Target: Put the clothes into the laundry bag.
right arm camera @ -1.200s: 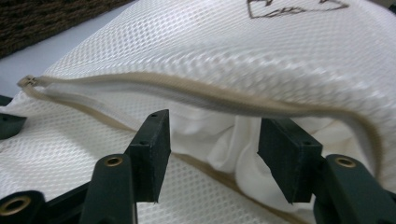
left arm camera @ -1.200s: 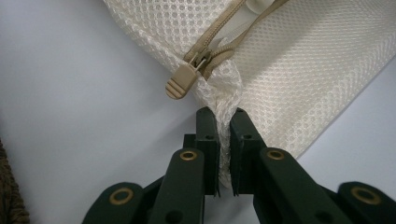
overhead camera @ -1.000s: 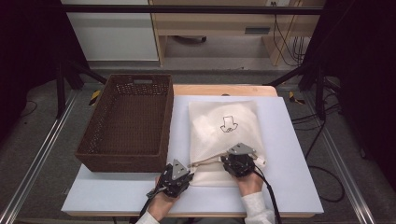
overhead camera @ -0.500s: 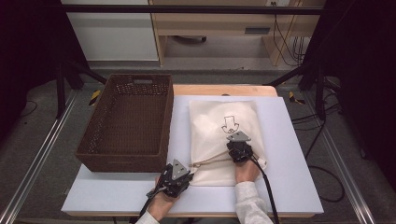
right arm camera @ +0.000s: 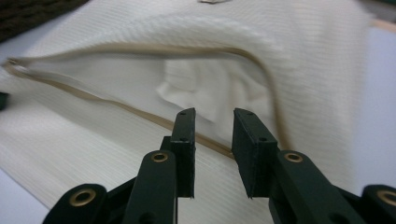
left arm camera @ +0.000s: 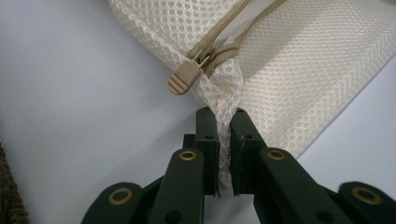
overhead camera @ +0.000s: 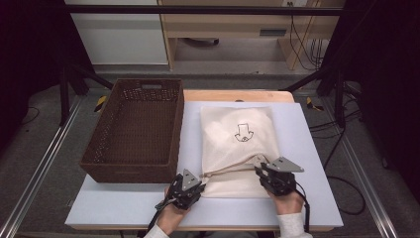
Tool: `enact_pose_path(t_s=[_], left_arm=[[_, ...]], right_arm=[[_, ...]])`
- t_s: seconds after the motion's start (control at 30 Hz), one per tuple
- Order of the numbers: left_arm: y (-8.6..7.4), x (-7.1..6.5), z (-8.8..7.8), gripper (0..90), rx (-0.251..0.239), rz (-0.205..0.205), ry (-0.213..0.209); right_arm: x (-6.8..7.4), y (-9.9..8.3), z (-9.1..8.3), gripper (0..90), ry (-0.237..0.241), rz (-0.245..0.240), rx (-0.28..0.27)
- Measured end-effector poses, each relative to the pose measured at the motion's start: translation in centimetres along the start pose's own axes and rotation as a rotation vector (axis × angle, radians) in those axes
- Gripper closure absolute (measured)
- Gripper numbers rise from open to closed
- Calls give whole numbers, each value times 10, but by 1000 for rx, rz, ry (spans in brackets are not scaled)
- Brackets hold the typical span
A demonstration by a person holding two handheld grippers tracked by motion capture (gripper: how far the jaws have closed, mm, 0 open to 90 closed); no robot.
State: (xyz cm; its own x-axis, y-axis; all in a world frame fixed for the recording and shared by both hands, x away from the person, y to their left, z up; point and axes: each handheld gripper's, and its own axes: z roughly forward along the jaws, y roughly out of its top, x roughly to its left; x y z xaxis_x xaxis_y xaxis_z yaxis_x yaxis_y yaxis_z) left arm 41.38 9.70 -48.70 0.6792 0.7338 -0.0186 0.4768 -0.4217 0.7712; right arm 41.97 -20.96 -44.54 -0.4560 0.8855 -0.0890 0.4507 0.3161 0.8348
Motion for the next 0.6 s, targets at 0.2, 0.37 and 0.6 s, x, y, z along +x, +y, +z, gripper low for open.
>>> enact_pose_path(t_s=[0.2, 0.37, 0.6], left_arm=[[5, 3, -1, 709, -28, -24, -3], [13, 11, -7, 507, -85, -45, 1], [10, 18, 0, 499, -57, -83, -16]], right_arm=[[-26, -24, -16, 571, -98, 79, 26], [-37, -41, -5, 620, -51, 146, 100], [-49, -51, -15, 894, -4, 154, 136]])
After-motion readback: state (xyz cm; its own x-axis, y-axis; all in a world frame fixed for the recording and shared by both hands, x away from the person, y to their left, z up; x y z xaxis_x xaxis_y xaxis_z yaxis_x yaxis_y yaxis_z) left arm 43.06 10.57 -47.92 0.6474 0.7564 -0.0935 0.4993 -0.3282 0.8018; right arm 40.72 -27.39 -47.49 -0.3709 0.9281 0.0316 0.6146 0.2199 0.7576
